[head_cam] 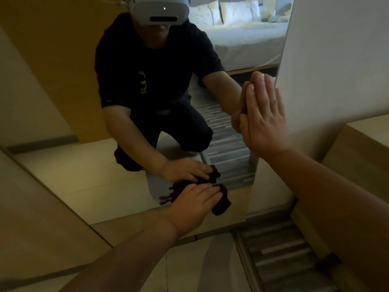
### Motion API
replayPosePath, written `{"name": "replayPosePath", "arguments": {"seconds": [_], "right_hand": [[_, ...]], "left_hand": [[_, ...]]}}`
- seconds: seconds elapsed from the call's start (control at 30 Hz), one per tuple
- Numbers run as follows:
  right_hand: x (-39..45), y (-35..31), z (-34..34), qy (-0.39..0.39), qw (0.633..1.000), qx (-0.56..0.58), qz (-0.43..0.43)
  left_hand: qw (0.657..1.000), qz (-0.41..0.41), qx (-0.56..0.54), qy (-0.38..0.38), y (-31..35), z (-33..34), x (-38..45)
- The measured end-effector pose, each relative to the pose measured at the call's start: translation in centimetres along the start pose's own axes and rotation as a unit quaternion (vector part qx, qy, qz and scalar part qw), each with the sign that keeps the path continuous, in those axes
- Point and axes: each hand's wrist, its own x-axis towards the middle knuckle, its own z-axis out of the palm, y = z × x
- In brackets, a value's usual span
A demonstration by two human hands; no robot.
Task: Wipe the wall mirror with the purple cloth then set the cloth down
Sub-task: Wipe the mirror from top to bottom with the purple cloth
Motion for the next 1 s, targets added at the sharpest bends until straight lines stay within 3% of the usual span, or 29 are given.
{"name": "replayPosePath", "arguments": {"seconds": [0.17, 0.27, 0.37, 0.43, 0.57, 0.7, 1.0], "right_hand": [[0.2, -0.1, -2.4, -0.091, 0.996, -0.008, 0.011], [-0.1, 0.5, -4.2, -0.096, 0.994, 0.037, 0.023], [0.0, 2.8, -5.2, -0.101, 0.987, 0.021, 0.127], [0.6, 4.3, -5.2, -0.137, 0.972, -0.01, 0.188], [0.9, 5.7, -3.8, -0.207, 0.963, -0.015, 0.171], [0.3, 6.1, -2.4, -0.182, 0.968, -0.023, 0.172], [-0.5, 7.3, -0.9, -0.14, 0.98, -0.045, 0.131]], "left_hand": [[0.979, -0.051, -0.009, 0.195, -0.4, -9.4, 6.4], [0.952, -0.049, 0.042, 0.299, -1.2, -15.4, 10.2], [0.925, -0.042, 0.118, 0.358, -3.1, -19.5, 14.4], [0.921, -0.048, 0.174, 0.346, -4.6, -20.4, 17.0], [0.919, -0.047, 0.275, 0.28, -5.8, -18.0, 18.8], [0.916, -0.02, 0.29, 0.277, -5.0, -15.7, 18.1], [0.947, 0.074, 0.271, 0.154, -1.7, -5.3, 12.0]]}}
